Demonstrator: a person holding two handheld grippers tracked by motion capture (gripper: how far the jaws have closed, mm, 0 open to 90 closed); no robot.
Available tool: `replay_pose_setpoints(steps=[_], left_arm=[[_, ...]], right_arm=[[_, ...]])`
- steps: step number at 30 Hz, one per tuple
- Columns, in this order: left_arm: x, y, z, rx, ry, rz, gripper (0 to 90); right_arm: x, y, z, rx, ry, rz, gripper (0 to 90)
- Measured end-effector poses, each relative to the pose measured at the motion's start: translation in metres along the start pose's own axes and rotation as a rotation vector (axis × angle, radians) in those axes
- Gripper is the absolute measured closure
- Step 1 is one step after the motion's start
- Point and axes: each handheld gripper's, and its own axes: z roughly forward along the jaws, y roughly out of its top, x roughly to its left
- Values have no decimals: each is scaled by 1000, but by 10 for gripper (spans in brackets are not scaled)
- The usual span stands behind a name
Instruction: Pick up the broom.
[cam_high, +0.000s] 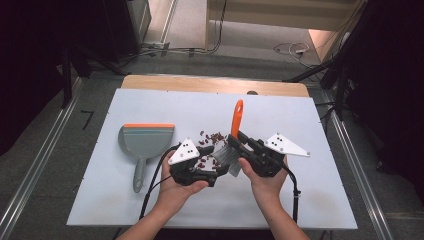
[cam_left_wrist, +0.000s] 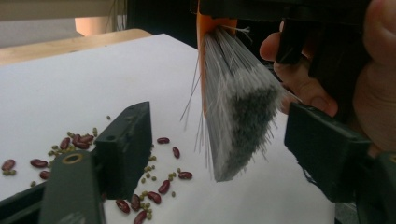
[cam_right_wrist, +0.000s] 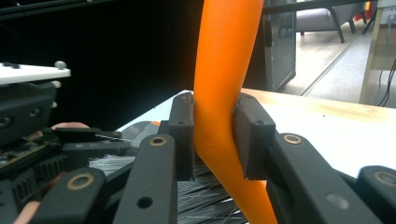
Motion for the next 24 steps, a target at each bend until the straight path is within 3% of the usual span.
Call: replay_pose_setpoints(steps=[6, 13, 21, 24], left_arm=[[-7, -2, 7, 18, -18, 3, 428], [-6, -4, 11, 51, 0, -24, 640], [-4, -4, 11, 56, 12, -49, 794], [-3, -4, 10, 59, 13, -41, 839]], right_arm=[[11, -5, 5, 1, 3, -13, 692], [16, -7, 6, -7, 2, -6, 691], [17, -7, 5, -13, 3, 4, 691], [17, -7, 5, -16, 4, 1, 691]])
